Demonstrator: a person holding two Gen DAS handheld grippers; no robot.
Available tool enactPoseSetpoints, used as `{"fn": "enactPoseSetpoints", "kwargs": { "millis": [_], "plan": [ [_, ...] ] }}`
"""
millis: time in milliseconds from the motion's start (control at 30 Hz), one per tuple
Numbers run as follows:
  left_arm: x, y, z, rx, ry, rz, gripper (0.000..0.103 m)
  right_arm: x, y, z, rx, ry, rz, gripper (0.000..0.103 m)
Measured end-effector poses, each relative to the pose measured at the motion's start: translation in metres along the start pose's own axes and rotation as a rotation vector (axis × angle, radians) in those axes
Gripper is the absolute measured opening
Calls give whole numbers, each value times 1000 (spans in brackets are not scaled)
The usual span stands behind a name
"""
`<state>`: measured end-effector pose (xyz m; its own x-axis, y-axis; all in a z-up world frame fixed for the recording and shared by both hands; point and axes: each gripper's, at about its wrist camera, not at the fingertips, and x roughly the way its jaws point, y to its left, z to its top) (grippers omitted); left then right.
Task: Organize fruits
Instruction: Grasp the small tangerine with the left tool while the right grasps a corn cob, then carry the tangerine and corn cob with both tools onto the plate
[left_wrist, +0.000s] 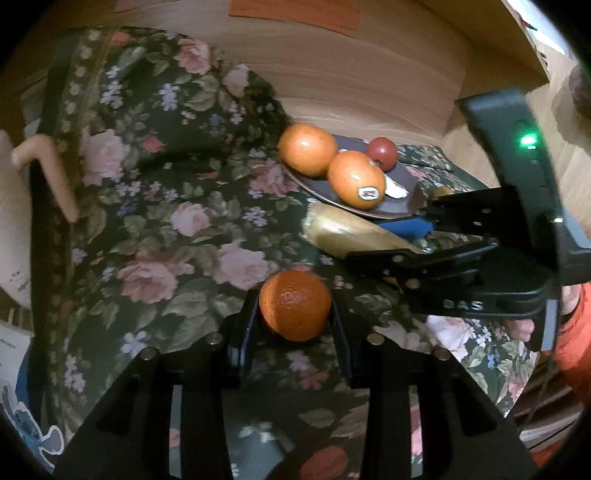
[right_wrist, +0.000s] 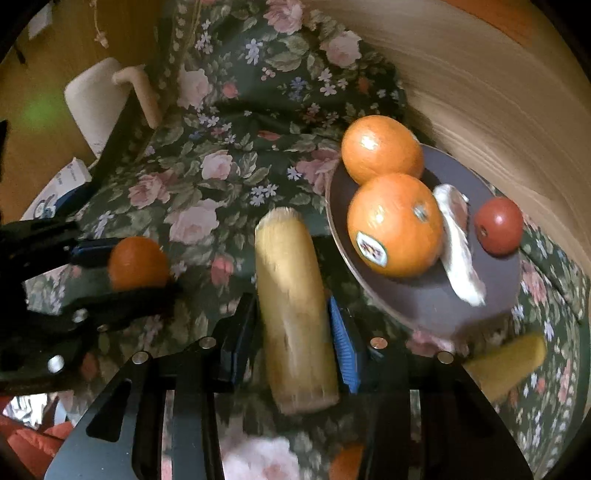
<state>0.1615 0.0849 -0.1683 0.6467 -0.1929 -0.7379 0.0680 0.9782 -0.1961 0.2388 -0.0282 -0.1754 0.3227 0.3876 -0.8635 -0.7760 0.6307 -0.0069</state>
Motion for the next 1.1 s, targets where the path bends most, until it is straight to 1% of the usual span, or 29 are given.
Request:
{"fn": "enactPoseSetpoints", "kwargs": {
  "millis": [100, 200, 300, 433, 567, 733, 900, 1000, 1100],
  "plan": [
    [-3, 9, 0, -22, -4, 7, 37, 7, 1, 5, 5, -1, -7, 37],
    [-4, 13, 3, -31, -8, 16, 37, 5, -2, 6, 32, -15, 11, 35],
    [-4, 13, 9, -32, -13, 13, 37, -6, -5, 2, 51, -53, 17, 34],
    [-3, 6, 21, -11, -25, 15, 37, -35, -12, -3, 74, -127, 17, 34],
    [2, -3, 38, 9, -39, 9, 37, -69, -28, -6, 102, -210, -8, 34],
    [15, -14, 61, 35, -54, 26, 37, -94, -54, -1, 141, -279, -63, 34],
    [27, -21, 83, 48, -62, 24, 37, -102, -77, 7, 173, -316, -106, 34],
    [33, -28, 99, 58, -68, 3, 37, -103, -89, 11, 183, -329, -132, 34],
    [37, -35, 110, 79, -78, 7, 37, -100, -103, 16, 199, -335, -131, 34]
  ]
}}
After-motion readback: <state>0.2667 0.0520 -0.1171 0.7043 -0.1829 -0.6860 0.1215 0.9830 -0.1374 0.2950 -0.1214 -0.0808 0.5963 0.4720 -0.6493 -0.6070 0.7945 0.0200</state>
